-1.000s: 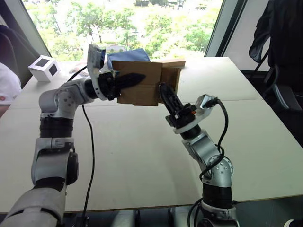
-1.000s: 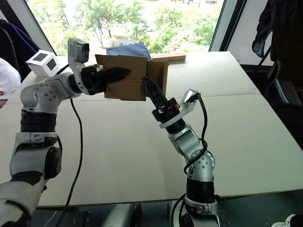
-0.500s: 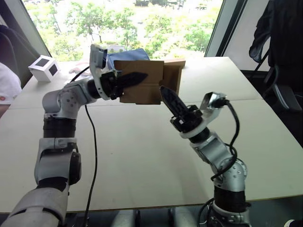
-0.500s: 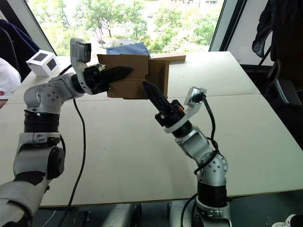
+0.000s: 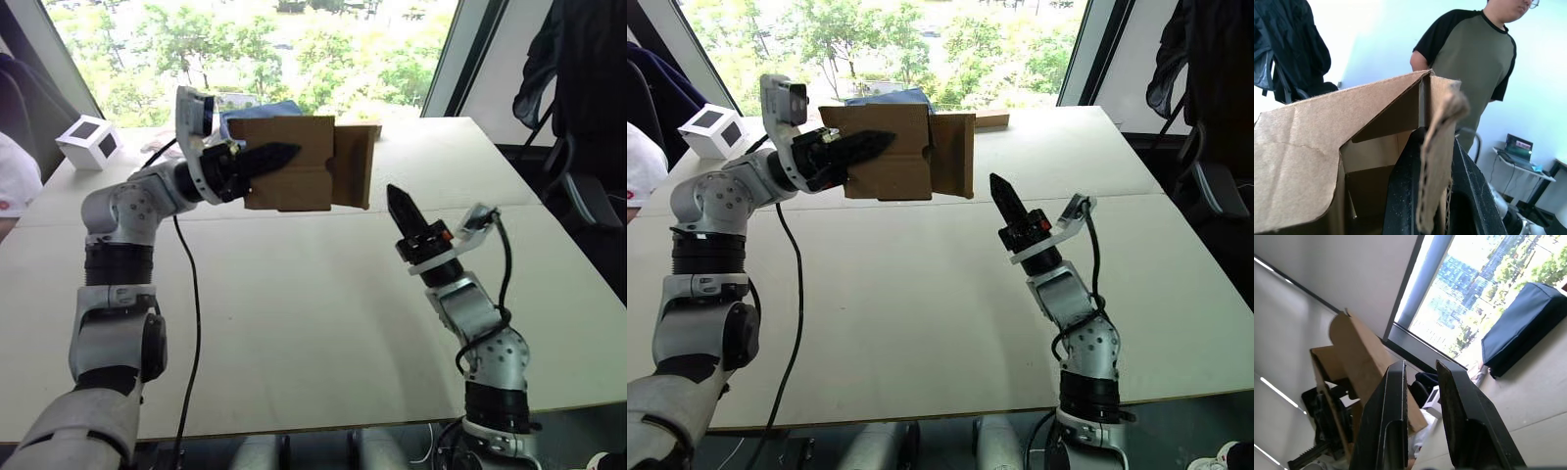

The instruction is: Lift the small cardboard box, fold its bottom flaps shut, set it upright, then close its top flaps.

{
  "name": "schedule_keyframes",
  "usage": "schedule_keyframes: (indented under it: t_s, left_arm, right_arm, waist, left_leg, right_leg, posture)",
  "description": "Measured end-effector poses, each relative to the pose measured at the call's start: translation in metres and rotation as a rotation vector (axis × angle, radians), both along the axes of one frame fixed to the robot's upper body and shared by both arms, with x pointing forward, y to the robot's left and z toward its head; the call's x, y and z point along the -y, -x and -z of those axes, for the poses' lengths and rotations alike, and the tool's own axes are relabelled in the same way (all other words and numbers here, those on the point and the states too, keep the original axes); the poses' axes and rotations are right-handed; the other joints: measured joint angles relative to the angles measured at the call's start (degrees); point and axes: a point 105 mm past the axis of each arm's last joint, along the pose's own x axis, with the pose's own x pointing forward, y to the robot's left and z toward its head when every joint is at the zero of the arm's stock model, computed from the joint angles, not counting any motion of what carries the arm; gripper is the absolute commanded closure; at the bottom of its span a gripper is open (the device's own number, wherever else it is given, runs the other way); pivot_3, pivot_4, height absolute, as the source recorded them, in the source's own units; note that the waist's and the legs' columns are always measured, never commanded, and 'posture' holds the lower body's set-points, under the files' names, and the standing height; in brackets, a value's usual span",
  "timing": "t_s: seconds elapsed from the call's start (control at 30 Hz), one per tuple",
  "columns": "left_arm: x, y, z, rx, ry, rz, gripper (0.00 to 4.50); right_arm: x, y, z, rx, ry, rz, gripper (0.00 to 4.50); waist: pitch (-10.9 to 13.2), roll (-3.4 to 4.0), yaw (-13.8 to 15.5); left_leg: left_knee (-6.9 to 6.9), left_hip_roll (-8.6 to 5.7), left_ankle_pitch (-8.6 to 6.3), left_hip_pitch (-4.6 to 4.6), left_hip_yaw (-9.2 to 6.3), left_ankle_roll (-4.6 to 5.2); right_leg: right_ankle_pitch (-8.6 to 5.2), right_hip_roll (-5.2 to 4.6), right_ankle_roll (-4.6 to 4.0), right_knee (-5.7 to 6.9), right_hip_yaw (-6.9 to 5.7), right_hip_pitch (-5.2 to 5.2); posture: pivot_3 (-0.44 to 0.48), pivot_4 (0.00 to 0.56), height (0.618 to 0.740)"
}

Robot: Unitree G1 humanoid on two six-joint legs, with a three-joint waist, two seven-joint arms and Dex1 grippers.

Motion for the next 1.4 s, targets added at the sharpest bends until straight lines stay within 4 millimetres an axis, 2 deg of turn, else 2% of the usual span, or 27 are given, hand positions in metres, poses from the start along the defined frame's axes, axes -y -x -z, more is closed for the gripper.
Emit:
schedule_keyframes:
  t_s: [0.23,0.4,0.63,1.4]
  left_arm:
    - [0.001,-0.001,0.000,-0.005,0.000,-0.003,4.50]
    - [0.000,-0.001,0.001,-0.008,-0.001,-0.011,4.50]
    - [0.001,-0.002,0.001,-0.011,0.000,-0.012,4.50]
    - [0.002,-0.006,-0.001,-0.029,0.012,-0.012,4.50]
  right_arm:
    - [-0.020,0.004,-0.011,0.041,-0.138,-0.103,3.54]
    - [-0.028,0.009,-0.009,0.028,-0.192,-0.159,3.54]
    - [-0.031,0.013,-0.009,0.028,-0.257,-0.200,3.54]
    - [-0.039,0.019,-0.007,0.022,-0.291,-0.231,3.54]
  waist:
    - [0.0,0.00,0.2]
    - [0.0,0.00,0.1]
    - [0.0,0.00,0.1]
    - [0.0,0.00,0.0]
  left_leg:
    - [0.01,-0.01,0.00,0.00,-0.01,-0.01]
    - [0.01,-0.01,0.00,0.00,-0.02,-0.01]
    - [0.00,-0.01,0.00,0.00,-0.02,-0.01]
    - [0.00,-0.01,0.00,0.00,-0.02,-0.01]
  right_leg:
    - [0.00,-0.03,0.00,0.00,0.00,0.02]
    - [0.00,-0.02,0.00,0.00,0.00,0.01]
    - [0.00,-0.02,0.00,0.00,0.00,0.00]
    - [0.00,-0.02,0.00,0.00,0.00,-0.01]
  posture:
    - [0.000,0.150,0.740]
    - [0.000,0.150,0.740]
    - [0.000,0.150,0.740]
    - [0.000,0.150,0.740]
